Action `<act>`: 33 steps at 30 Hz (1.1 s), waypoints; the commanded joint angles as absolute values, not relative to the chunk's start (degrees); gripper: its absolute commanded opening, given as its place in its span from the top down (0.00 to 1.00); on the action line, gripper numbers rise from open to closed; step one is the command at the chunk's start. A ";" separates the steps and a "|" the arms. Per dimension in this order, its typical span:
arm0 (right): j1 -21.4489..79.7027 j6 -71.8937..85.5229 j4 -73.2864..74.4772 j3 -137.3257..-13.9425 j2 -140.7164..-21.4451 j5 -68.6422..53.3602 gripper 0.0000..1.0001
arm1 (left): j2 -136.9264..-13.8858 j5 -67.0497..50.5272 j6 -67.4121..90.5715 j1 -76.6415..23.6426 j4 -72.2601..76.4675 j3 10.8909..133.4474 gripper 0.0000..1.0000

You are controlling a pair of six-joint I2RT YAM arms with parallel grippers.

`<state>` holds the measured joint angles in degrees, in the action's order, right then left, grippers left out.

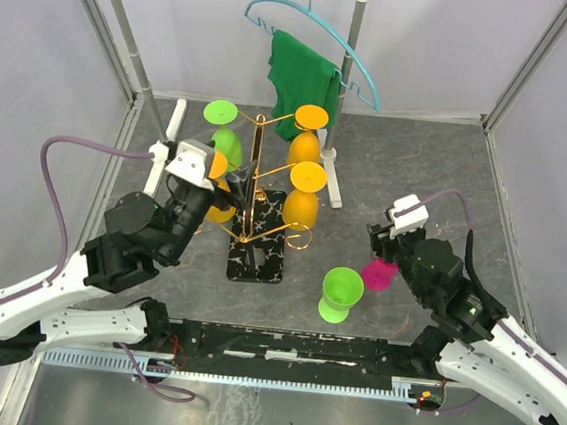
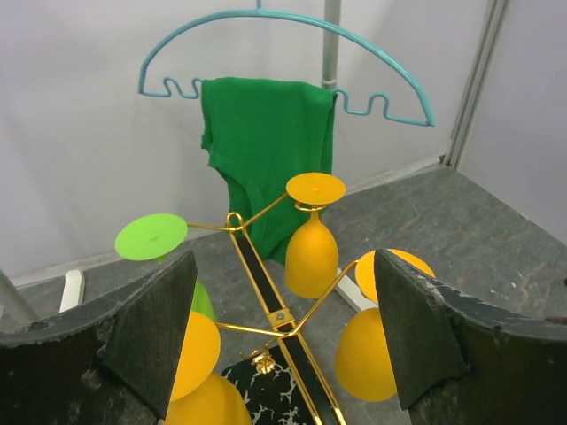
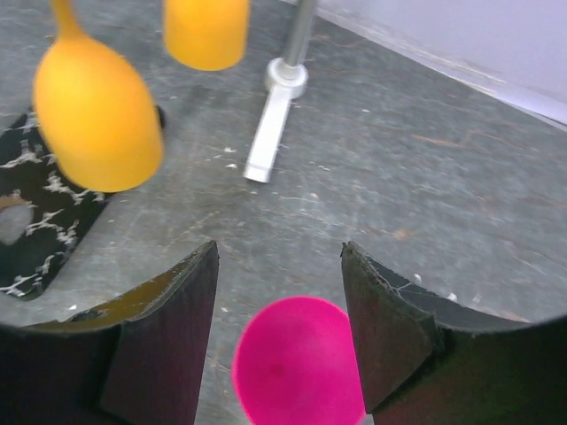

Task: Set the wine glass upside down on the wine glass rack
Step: Pick up the wine glass at the center of the board.

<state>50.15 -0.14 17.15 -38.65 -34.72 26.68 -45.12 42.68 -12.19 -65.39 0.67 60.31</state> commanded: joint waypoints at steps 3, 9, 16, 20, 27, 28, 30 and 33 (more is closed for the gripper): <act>50.32 2.99 23.93 -45.79 -32.54 42.40 0.31 | -49.45 36.60 -7.71 -65.68 -6.73 68.18 0.10; 50.34 8.22 31.50 -49.07 -30.14 52.24 0.20 | -56.80 27.89 -8.38 -65.70 -10.09 73.35 0.02; 50.36 15.54 43.42 -53.34 -31.67 60.88 0.15 | -68.77 19.43 -6.46 -65.73 -13.36 82.62 0.01; 50.30 24.59 57.05 -59.08 -34.34 64.77 0.14 | -73.37 15.78 -5.35 -65.66 -13.63 85.54 0.01; 50.36 32.91 69.32 -64.04 -33.60 65.78 0.14 | -83.40 9.14 -5.34 -65.66 -16.08 89.59 0.01; 50.35 33.34 69.61 -64.01 -32.92 65.50 0.14 | -84.55 7.42 -5.03 -65.68 -16.35 89.72 0.01; 50.33 34.19 70.38 -64.11 -31.73 65.41 0.14 | -86.84 3.76 -4.24 -65.65 -17.23 90.18 0.01; 50.34 36.38 73.11 -65.10 -30.46 65.61 0.14 | -90.73 -0.83 -3.37 -65.67 -19.78 91.65 0.00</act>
